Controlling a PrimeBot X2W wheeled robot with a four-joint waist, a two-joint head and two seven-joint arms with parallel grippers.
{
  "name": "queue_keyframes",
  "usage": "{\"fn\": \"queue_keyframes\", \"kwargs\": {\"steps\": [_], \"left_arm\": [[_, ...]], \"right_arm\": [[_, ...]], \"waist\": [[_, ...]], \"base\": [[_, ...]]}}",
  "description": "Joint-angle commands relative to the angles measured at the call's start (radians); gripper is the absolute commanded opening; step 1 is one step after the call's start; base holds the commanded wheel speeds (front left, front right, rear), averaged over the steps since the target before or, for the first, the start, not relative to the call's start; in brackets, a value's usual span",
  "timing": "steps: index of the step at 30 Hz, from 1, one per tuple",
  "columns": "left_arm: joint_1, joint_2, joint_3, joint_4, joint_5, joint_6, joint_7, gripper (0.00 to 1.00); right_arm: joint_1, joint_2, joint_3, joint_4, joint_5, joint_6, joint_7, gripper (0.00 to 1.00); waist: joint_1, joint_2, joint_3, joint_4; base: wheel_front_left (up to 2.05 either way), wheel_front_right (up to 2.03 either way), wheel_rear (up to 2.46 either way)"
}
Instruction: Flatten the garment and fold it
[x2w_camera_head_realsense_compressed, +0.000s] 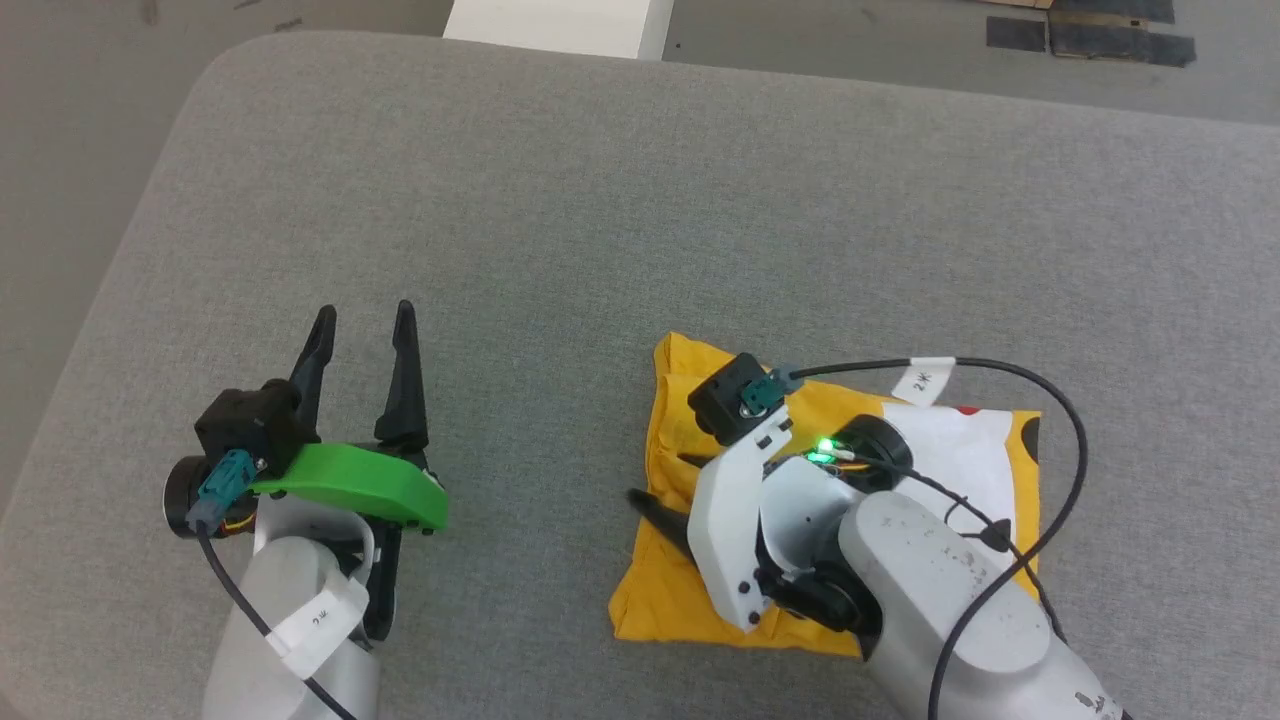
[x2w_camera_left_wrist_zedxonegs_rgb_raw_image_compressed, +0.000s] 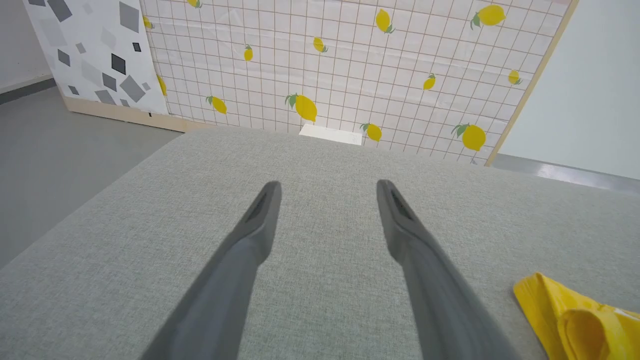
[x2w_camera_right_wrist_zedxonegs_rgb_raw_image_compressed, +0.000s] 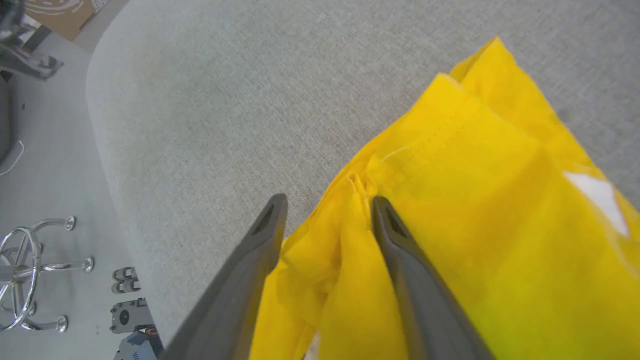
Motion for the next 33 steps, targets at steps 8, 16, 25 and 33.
{"fn": "queue_keyframes", "kwargs": {"steps": [8,16,25,33], "left_arm": [[0.011,-0.005,0.015,-0.001,0.019,-0.006,-0.005,1.0],[0.046,-0.005,0.026,-0.014,0.021,-0.007,-0.005,1.0],[0.062,-0.006,0.023,-0.02,0.02,-0.007,-0.005,1.0],[0.065,-0.008,0.012,-0.028,0.021,-0.008,-0.005,1.0]], "right_arm": [[0.0,0.003,-0.049,-0.209,0.128,-0.001,-0.329,1.0],[0.184,0.003,-0.36,-0.41,0.03,-0.001,-0.559,1.0],[0.415,0.003,-0.633,-0.461,-0.021,-0.001,-0.571,1.0],[0.516,0.003,-0.724,-0.356,0.015,-0.001,-0.46,1.0]], "waist": [[-0.0001,0.0,-0.046,-0.033],[-0.0001,0.0,-0.093,-0.076],[-0.0001,0.0,-0.114,-0.101],[-0.0001,0.0,-0.12,-0.102]], "base": [[0.0,0.0,0.0],[0.0,0.0,0.0],[0.0,0.0,0.0],[0.0,0.0,0.0]]}}
